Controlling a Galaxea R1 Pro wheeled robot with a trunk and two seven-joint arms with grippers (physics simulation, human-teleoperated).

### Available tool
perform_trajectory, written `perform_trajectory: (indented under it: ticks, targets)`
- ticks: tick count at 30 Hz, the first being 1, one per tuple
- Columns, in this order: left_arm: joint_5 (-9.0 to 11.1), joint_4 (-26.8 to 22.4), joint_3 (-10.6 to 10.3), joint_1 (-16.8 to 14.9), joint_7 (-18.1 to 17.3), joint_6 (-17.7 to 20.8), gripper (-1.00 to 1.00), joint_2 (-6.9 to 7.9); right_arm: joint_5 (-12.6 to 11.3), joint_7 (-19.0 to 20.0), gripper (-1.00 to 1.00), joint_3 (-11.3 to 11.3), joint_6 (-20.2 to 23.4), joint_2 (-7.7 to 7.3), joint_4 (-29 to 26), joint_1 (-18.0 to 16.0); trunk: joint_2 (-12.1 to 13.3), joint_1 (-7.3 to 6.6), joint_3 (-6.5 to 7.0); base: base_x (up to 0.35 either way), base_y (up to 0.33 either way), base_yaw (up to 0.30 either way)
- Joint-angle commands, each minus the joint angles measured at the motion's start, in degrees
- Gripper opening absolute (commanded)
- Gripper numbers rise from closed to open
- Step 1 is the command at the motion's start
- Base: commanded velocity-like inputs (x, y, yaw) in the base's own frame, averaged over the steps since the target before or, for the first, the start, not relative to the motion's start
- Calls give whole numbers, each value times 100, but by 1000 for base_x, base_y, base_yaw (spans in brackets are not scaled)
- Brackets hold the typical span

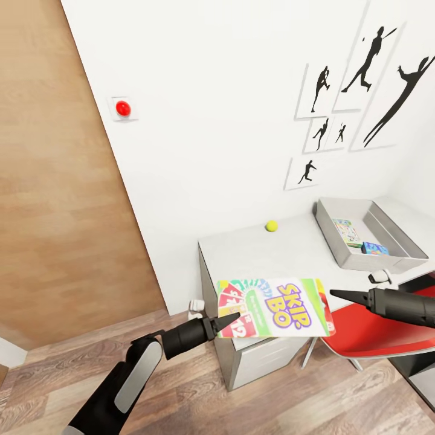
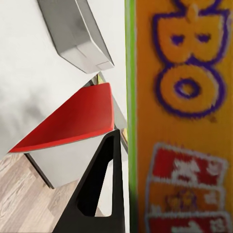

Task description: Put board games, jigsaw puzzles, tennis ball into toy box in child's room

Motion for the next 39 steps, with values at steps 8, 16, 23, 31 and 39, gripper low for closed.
perform_trajectory:
  ticks: [8,16,23,31,39]
  targets:
    - [54,-4,-3,-8,34,44,-100,-27,24,25,100,11,22,34,-13,-4,-11,3,-11,0,0,0]
    - [47,-7,-8,-9,46,38,-100,-98,29,2,100,97,22,133,-17,-14,-11,3,-11,0,0,0]
    - [44,-6,-7,-9,64,36,-100,-138,41,-15,100,167,22,275,-18,-36,-11,3,-11,0,0,0]
    - [46,-7,-14,-9,71,35,-100,-159,87,-70,100,209,22,380,-16,-45,-11,3,-11,0,0,0]
    - [53,-8,-23,-9,67,35,-100,-166,217,-183,100,221,22,574,-11,-73,-11,3,-11,0,0,0]
